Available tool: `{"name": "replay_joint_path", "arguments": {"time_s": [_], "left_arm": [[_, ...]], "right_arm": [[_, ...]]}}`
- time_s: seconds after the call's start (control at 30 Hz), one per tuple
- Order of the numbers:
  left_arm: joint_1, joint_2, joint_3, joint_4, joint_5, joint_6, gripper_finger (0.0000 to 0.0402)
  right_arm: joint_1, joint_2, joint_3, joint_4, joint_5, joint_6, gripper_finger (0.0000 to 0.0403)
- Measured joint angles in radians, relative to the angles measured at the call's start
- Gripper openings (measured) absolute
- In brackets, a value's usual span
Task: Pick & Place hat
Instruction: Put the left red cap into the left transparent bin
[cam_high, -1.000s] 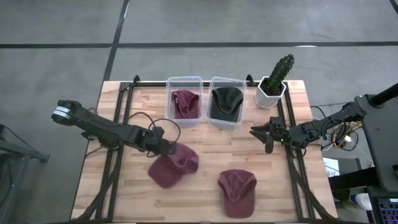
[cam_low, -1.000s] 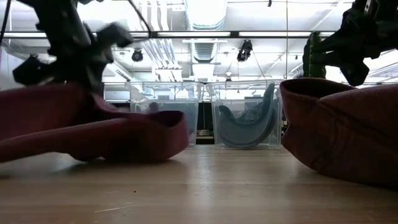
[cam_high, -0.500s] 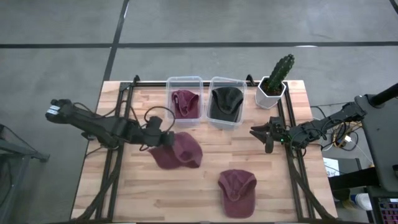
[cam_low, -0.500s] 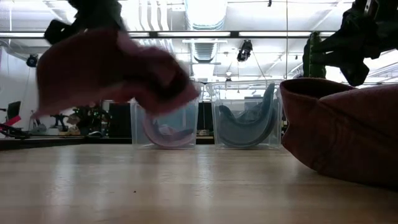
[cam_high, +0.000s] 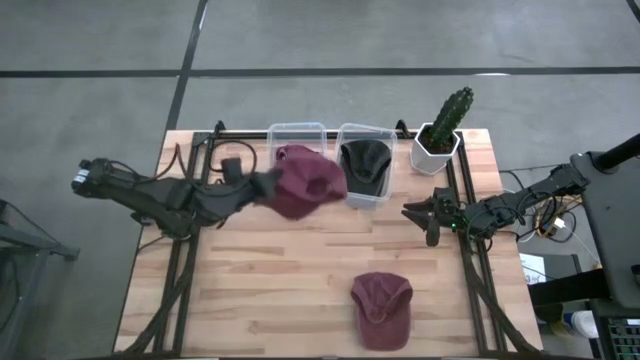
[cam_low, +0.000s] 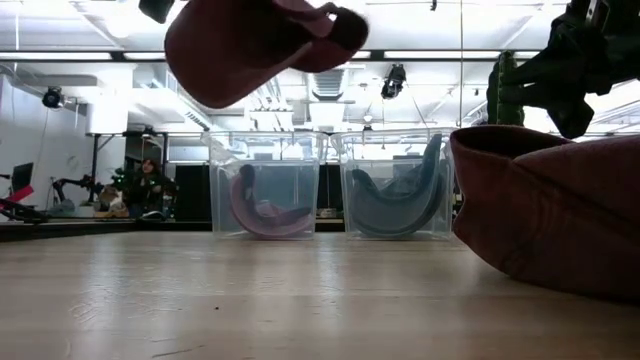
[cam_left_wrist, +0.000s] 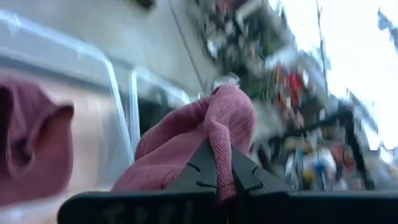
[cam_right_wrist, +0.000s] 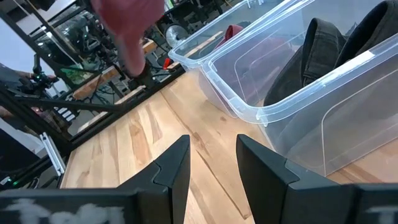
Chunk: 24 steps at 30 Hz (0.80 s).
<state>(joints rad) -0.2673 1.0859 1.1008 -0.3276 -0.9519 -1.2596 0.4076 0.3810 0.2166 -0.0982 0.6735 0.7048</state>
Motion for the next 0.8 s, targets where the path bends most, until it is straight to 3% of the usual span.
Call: {"name": "replay_joint_path", "arguments": {"time_s": [0.17,0.27,0.8], "left_arm": [[0.040,0.011,-0.010,0.074,-0.181,0.009,0.0000],[0.077,0.024,-0.010,0.120,-0.239,0.009,0.0000],[0.313,0.203,-0.015,0.453,-0.190,-0.044,0.0000]], "right_arm": [[0.000,0.000,0.000,0.000,0.000,0.002,0.0123],[0.000,0.000,0.000,0.000,0.000,0.002,0.0123],[0.000,0.000,0.000,-0.002,0.000,0.002,0.0123]]}}
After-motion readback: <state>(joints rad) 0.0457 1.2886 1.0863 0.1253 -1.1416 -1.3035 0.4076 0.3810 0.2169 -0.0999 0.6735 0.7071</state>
